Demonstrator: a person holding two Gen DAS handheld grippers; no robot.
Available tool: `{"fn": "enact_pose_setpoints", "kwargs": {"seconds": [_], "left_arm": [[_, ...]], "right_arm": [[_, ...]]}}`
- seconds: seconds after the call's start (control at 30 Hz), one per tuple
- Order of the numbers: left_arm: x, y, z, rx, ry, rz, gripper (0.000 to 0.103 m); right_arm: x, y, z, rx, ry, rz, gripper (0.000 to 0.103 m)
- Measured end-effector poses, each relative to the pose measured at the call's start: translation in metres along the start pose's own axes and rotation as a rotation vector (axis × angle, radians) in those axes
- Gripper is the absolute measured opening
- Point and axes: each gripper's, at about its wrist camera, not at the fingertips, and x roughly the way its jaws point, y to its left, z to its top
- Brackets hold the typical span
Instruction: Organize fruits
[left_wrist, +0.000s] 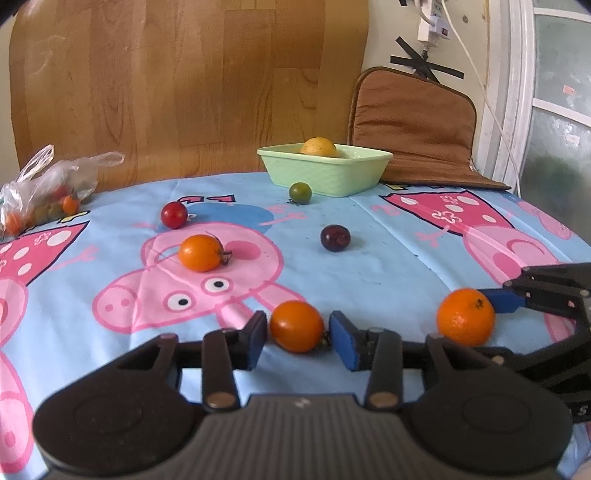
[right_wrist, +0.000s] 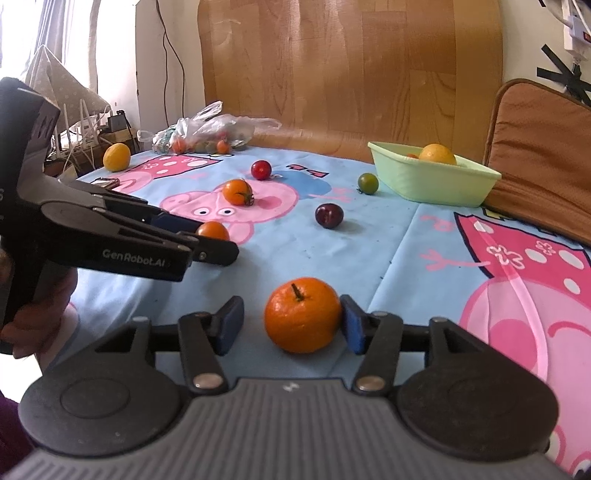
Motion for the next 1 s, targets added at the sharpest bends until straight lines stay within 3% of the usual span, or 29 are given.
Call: {"fn": "enact_pose_setpoints", "kwargs": {"seconds": [0.37, 0.43, 0.47, 0.6, 0.73, 0.9, 1.0], "left_arm": [[-0.004, 0.0, -0.001, 0.006, 0.008, -0.023, 0.033], [-0.006, -0.002, -0.002, 0.024, 0.004, -0.022, 0.031], [-0.006, -0.004, -0.003, 0.028, 0.006, -0.028, 0.031], [-0.008, -0.006, 0.005, 0.014, 0.036, -0.122, 0.03], [0.001, -0.008, 0.042, 0.01, 0.023, -0.181, 0.03], [0.04, -0.011, 0.123, 0.001, -0.069, -0.212, 0.031], [0.085, -0.014, 0.161, -0.017, -0.056, -0.202, 0.03]], "right_arm": [[-0.013, -0.013, -0.005, 0.004, 0.007, -0.022, 0.057], [-0.014, -0.013, -0.005, -0.013, 0.004, -0.008, 0.043], [-0.014, -0.013, -0.004, -0.021, 0.007, 0.01, 0.043], [-0.014, -0.019, 0.002, -0.025, -0.001, 0.033, 0.043], [-0.014, -0.048, 0.028, 0.074, -0.077, 0.057, 0.043], [0.013, -0.093, 0.08, 0.093, -0.223, -0.055, 0.043], [0.049, -0.121, 0.104, 0.114, -0.233, -0.116, 0.043]]}}
